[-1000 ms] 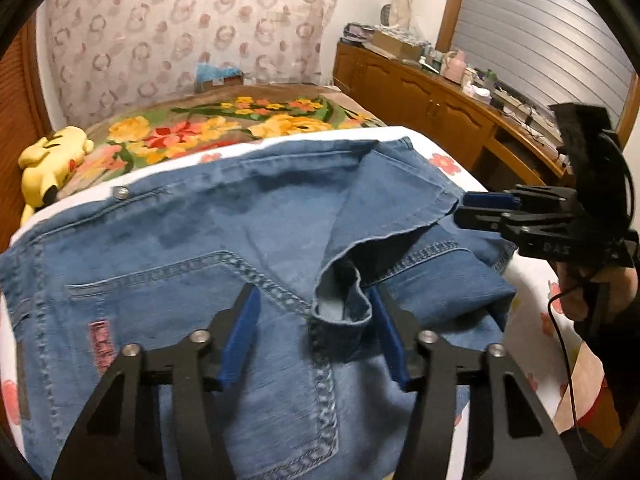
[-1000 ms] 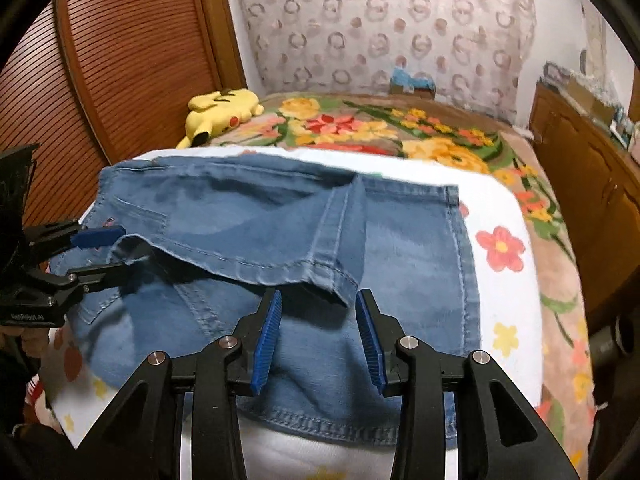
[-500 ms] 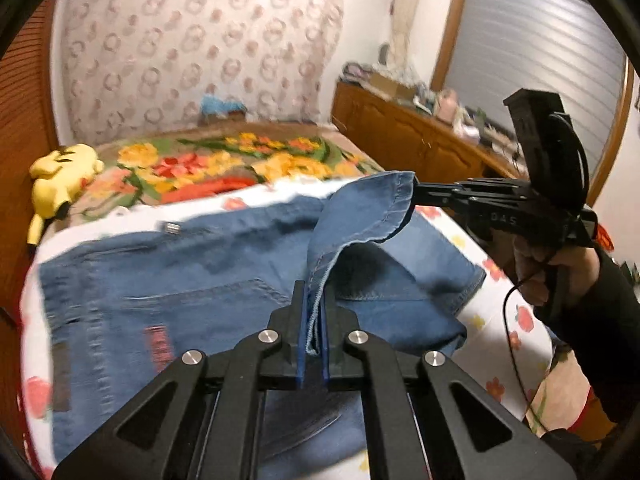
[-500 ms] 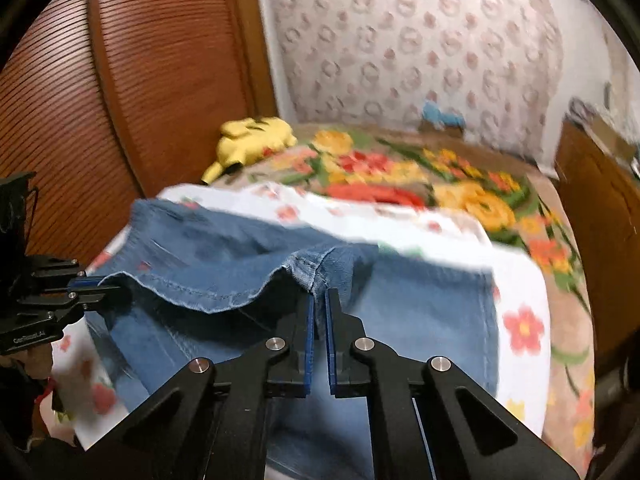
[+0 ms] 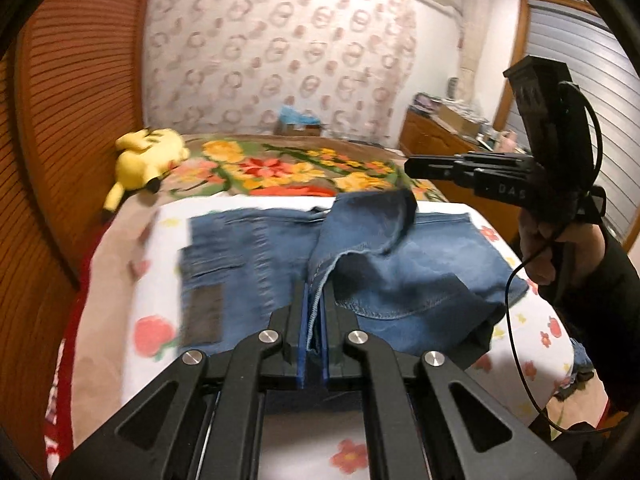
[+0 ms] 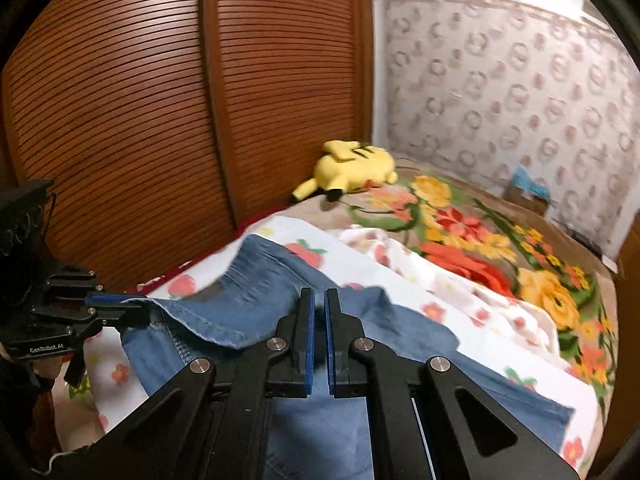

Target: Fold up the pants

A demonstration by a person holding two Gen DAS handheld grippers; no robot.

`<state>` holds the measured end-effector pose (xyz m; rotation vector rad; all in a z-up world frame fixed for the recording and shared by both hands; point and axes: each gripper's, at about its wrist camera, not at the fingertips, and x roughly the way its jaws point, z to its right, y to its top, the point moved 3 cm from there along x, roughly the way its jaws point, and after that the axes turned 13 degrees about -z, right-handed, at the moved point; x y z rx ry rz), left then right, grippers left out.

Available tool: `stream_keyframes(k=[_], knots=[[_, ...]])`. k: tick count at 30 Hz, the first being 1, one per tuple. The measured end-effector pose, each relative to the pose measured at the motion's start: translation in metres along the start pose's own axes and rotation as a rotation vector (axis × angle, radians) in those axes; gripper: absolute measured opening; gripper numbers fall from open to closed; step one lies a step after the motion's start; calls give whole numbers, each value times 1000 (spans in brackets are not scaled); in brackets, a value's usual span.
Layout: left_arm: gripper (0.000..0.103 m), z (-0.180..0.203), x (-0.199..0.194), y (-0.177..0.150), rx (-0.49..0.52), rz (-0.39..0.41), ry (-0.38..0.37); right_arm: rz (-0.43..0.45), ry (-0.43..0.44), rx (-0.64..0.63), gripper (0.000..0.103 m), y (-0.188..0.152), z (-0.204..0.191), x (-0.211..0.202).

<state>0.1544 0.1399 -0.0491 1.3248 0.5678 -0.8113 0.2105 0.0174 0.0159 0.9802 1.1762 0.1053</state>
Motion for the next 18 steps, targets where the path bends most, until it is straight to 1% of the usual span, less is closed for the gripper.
stream_keyframes(k=[2,3,9,13,16,18], knots=[[6,-9,1,-5,-18,-7,9,-12,21,-5,5,4,2,9],[6,-15,2,-9,-25,-14,14,-16,27,-7,5,-1,11,12],[6,-32,17,-21,-54,-51,36,-43,49,2,5,0,29,34],[6,-44,21,-22,-75,-60,54,-62,42,21,5,-18,35,34],[6,-51,24,-25,-85,-71,83,-79,36,40,5,-30,40,35],[6,-56,27,-27,-100,-82,86,-90,36,56,5,-39,43,36]])
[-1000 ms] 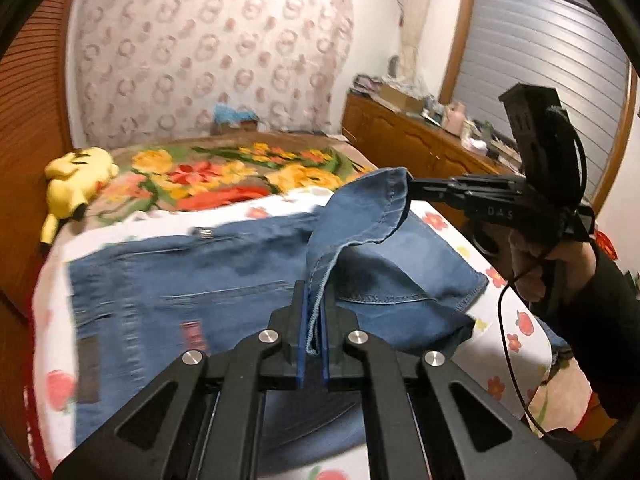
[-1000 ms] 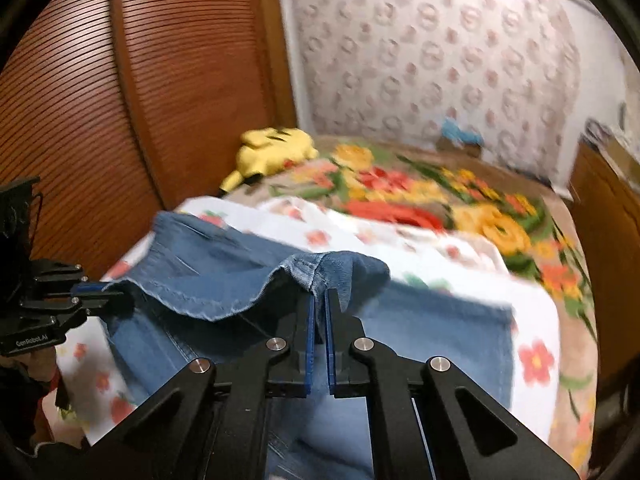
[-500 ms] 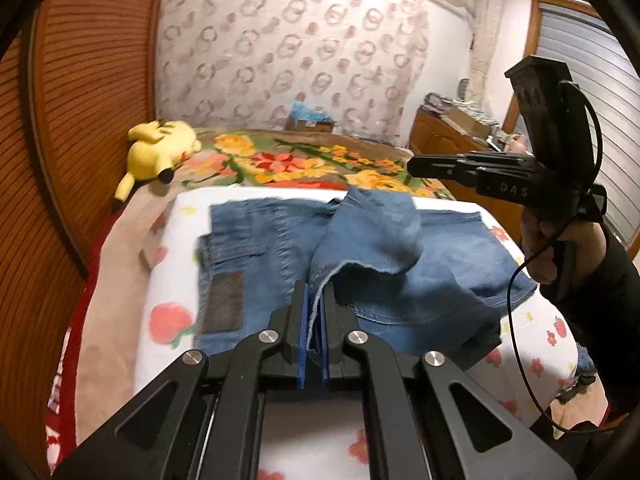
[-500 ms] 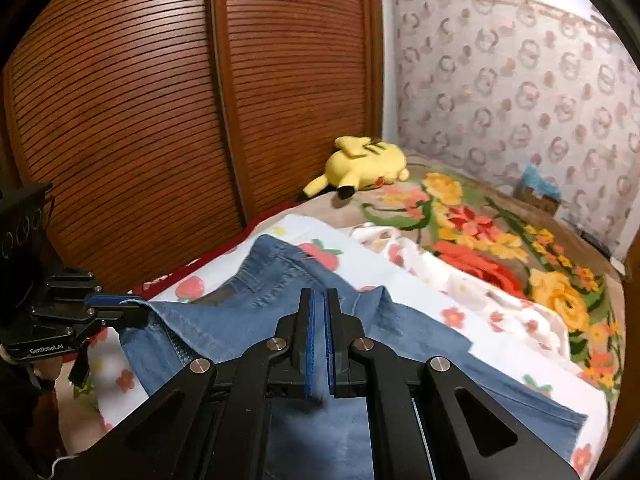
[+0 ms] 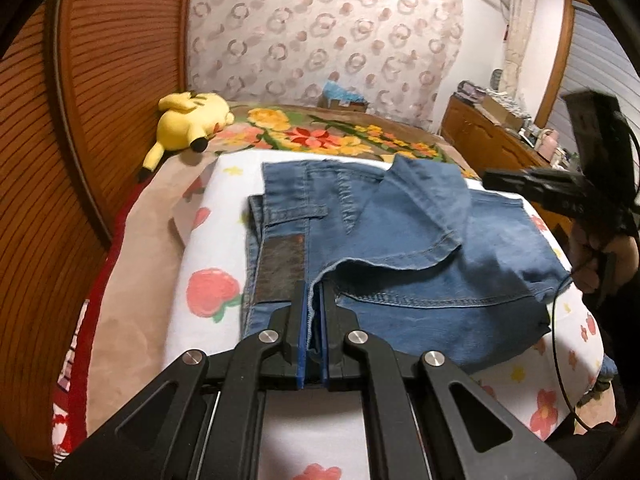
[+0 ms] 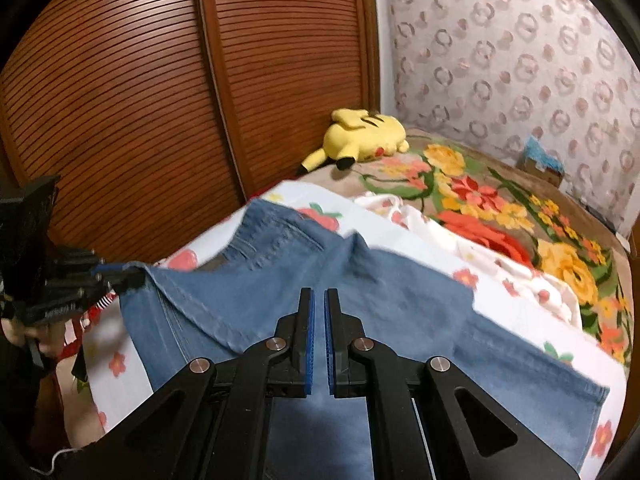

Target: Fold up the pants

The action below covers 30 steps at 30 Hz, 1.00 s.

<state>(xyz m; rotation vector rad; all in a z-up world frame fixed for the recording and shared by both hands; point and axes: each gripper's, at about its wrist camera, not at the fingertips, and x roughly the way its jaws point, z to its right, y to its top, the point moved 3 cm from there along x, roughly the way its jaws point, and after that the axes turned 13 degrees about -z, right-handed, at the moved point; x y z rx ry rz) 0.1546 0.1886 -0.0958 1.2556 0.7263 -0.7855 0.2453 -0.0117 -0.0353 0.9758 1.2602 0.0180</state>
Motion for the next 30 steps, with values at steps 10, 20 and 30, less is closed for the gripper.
stream_keyframes(k=[10,20,30], knots=[[6,3,11,-8,-6,-41,33,-63,16,53,5,-21,7,24],[50,2,12,-1,4,-44,78,-108,1,46,5,-27,14,49],[76,15,10,16,13,-16,91,-116,0,49,14,-32,20,53]])
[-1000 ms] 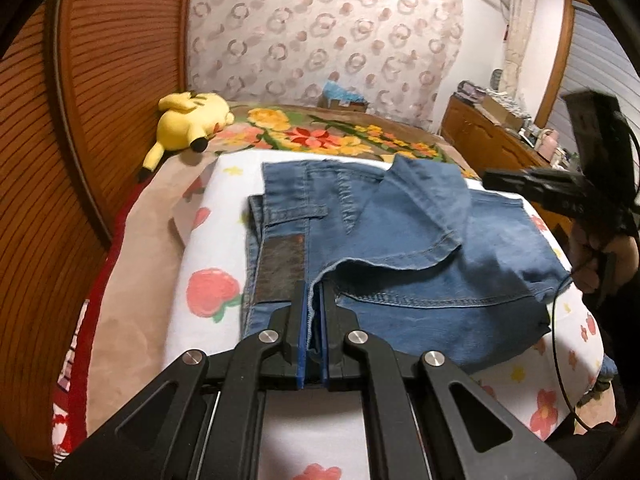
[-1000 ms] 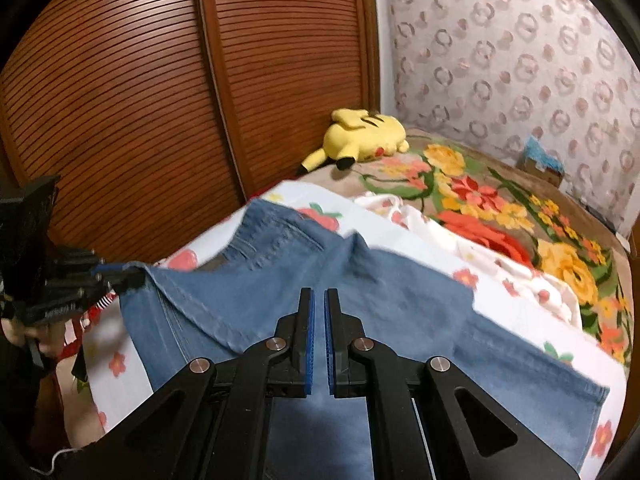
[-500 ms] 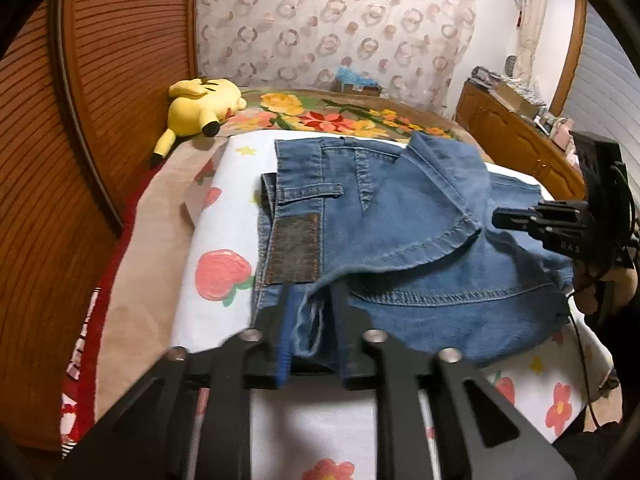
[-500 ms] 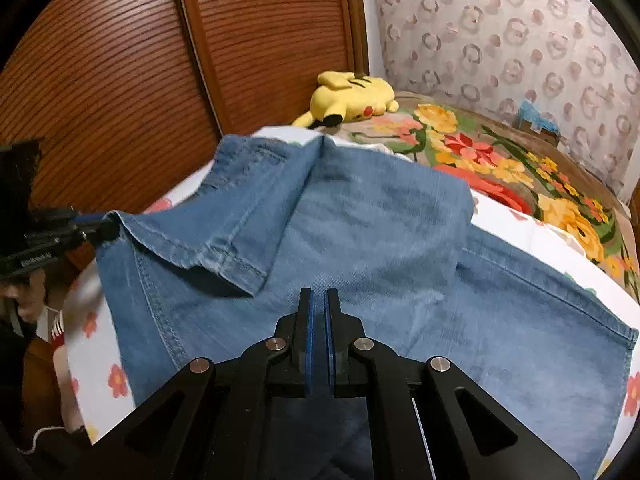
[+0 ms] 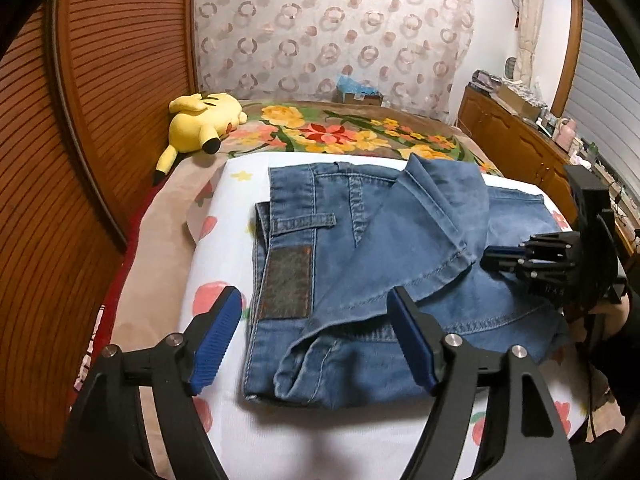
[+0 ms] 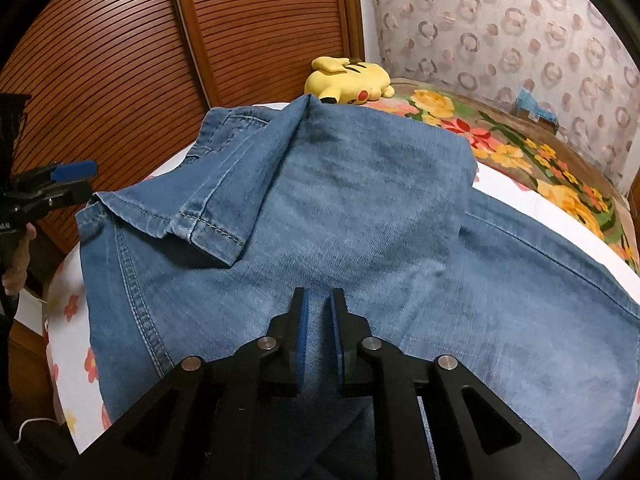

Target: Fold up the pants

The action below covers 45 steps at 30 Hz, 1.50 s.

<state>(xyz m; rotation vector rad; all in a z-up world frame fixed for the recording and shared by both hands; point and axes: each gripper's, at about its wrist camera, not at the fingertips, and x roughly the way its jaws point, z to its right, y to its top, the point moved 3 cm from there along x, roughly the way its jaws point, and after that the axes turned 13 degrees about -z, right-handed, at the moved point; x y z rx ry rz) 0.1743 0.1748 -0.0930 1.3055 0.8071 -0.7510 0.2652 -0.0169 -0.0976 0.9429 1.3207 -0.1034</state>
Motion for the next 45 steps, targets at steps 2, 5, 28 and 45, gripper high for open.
stream_keyframes(k=[2,5,28,45], knots=[[76,4,1,4,2,0,2,-2,0,-6,17,-2,0,2],[76,11,3,10,14,8,14,3,-2,-18,20,-1,-1,3],[68,106,54,33,210,-82,-180,37,-96,73,53,-31,12,-27],[21,31,19,84,162,26,8,74,-104,181,53,-40,14,-37]])
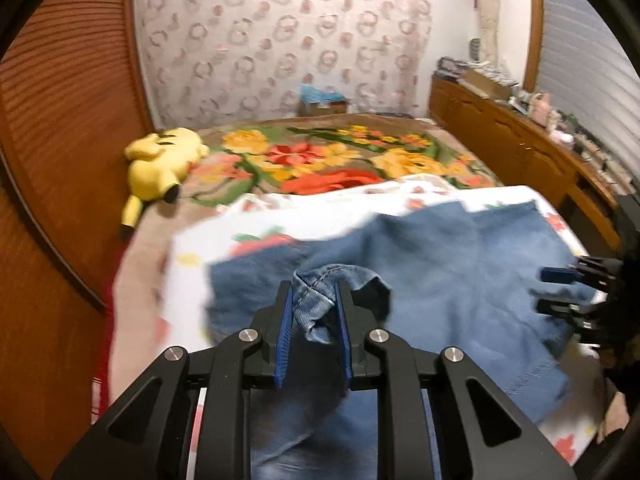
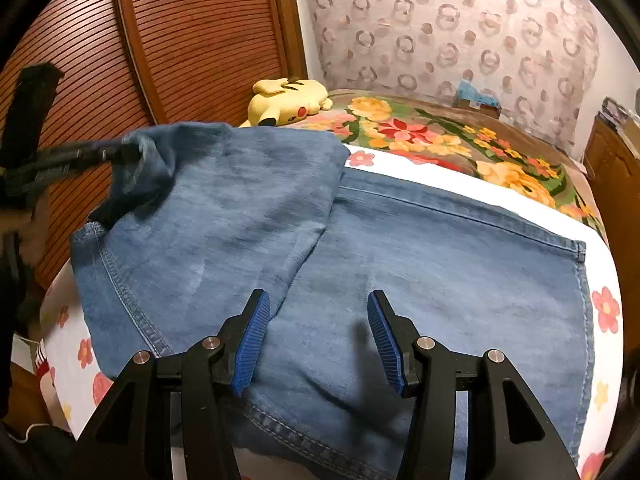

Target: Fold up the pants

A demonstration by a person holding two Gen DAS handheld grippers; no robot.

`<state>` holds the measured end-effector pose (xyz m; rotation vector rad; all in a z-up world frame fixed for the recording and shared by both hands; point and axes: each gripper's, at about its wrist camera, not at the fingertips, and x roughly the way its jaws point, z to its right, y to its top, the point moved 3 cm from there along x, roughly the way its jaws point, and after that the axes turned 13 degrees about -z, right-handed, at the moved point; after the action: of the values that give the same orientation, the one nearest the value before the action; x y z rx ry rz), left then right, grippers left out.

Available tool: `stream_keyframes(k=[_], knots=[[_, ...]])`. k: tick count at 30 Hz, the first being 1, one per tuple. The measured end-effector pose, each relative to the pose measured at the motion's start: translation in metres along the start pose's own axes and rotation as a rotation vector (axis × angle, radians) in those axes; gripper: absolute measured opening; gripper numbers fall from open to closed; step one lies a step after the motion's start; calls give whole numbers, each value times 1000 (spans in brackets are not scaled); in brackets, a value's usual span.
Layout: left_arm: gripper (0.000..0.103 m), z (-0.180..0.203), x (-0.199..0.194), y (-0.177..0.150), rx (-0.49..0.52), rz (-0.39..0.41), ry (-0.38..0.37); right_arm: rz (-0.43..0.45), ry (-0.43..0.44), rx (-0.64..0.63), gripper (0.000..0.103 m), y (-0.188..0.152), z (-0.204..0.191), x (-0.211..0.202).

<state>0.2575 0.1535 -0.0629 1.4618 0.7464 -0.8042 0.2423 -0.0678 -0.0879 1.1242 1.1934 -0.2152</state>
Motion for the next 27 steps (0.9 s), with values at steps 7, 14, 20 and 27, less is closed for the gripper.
stream_keyframes(k=[7,14,20,27], knots=[[22,-36,14,10,-25,-34,84,-4,-4,22,53,-4,4,-1],[50,-52,8,3,-104,-16,31,-7,-16,36,53,-5,7,-2],[62,-40,1,-2,-99,21,-18,7,-37,81,53,-13,20,-12],[62,-14,5,-14,-56,27,-60,20,-71,134,53,-31,35,-29]])
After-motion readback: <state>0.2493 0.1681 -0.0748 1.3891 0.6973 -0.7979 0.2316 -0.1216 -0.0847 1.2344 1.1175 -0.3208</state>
